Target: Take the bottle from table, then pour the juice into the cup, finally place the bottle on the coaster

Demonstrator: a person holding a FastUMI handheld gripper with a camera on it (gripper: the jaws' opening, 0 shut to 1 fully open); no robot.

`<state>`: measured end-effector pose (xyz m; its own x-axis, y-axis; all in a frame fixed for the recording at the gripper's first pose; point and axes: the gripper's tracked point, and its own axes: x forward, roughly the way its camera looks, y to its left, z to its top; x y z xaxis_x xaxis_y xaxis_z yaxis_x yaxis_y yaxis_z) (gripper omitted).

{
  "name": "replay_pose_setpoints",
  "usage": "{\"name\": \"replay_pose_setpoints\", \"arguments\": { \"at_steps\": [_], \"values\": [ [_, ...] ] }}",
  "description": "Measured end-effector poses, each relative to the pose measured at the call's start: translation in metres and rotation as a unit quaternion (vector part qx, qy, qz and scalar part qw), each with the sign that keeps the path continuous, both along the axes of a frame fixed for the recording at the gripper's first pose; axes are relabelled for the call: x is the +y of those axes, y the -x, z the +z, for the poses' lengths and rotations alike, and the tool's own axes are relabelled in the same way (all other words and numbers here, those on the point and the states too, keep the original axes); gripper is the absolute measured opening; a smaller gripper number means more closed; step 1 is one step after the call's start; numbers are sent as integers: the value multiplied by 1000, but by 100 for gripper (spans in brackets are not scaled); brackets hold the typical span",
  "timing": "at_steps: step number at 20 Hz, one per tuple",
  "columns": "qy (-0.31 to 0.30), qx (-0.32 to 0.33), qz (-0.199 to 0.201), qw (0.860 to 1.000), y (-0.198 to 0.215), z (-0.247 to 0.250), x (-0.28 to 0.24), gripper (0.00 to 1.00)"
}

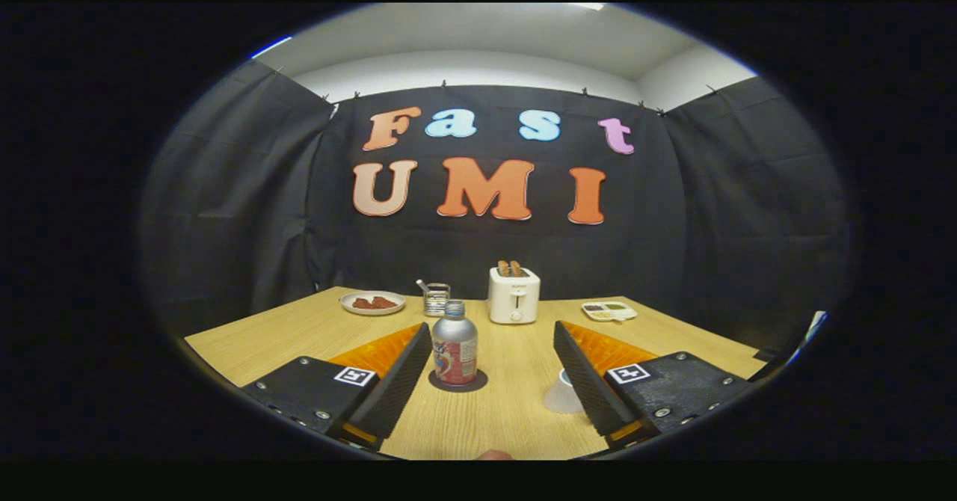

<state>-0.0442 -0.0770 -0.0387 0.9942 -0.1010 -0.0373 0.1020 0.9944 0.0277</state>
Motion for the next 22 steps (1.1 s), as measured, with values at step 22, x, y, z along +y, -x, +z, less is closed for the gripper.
{"name": "replay_pose_setpoints", "arguments": {
  "at_steps": [22],
  "values": [
    [-4, -39, 65, 997, 112, 78, 61, 97]
  ]
}}
